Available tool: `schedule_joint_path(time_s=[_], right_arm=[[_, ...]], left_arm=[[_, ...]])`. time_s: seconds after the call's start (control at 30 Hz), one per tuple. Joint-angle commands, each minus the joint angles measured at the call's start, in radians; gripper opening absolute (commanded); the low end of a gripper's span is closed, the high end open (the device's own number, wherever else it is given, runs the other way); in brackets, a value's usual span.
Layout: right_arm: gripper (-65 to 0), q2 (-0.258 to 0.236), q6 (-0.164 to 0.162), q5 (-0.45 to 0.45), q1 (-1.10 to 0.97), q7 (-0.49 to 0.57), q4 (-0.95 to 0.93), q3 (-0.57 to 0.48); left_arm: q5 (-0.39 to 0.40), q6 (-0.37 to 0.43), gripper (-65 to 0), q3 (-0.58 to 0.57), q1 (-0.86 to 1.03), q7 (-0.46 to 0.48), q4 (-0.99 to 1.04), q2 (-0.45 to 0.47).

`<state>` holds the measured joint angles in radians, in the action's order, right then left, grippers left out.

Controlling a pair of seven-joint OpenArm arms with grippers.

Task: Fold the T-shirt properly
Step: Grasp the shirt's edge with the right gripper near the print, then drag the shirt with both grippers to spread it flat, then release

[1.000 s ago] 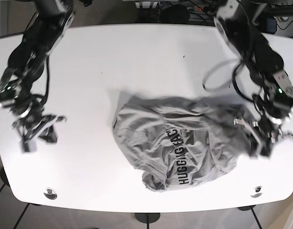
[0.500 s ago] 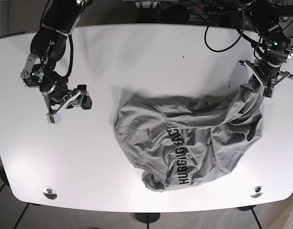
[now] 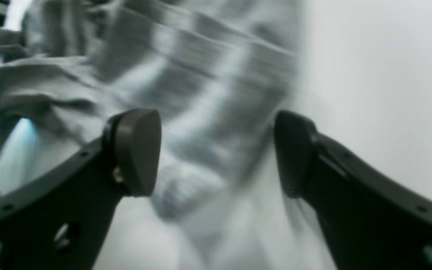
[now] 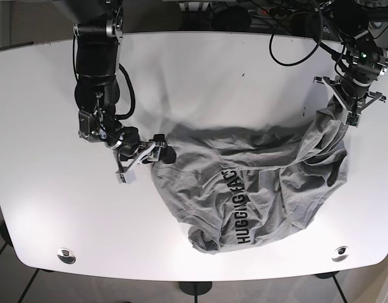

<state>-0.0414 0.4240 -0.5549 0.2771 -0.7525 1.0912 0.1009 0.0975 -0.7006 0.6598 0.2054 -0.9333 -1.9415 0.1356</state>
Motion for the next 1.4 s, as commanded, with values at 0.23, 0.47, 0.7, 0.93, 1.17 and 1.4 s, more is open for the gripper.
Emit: schedule_joint_path(time_s=[0.23, 0.47, 0.7, 0.93, 1.17, 1.4], right_arm=[[-59.9, 0.033, -0.004, 0.017, 0.093, 0.089, -0.142, -0.033], [-63.3, -0.041, -0.050, 0.009, -0.080, -0.017, 0.266, -0.023], [-63.3, -0.113, -0.066, 0.008, -0.471, -0.135, 0.762, 0.214], [-63.3, -0.108, -0.069, 0.008, -0.619, -0.135, 0.903, 0.314], [-63.3, -0.108, -0.076, 0.017, -0.276, -0.263, 0.838, 0.305], [-63.3, -0.124, -0.076, 0.019, 0.156, -0.325, 0.547, 0.253]], left_arm=[[0.006, 0.002, -64.0, 0.004, -0.008, 0.018, -0.019, 0.014], [0.012, 0.002, -64.0, -0.005, -0.036, 0.018, -0.046, 0.008], [0.003, 0.002, -64.0, -0.054, -0.037, 0.018, -0.042, -0.014], [0.001, 0.002, -64.0, -0.260, -0.094, 0.020, -0.040, -0.011], [0.001, 0.011, -64.0, -0.381, -0.458, 0.020, 0.118, -0.014], [0.001, 0.077, -64.0, -0.463, -0.858, 0.090, 0.521, -0.012]])
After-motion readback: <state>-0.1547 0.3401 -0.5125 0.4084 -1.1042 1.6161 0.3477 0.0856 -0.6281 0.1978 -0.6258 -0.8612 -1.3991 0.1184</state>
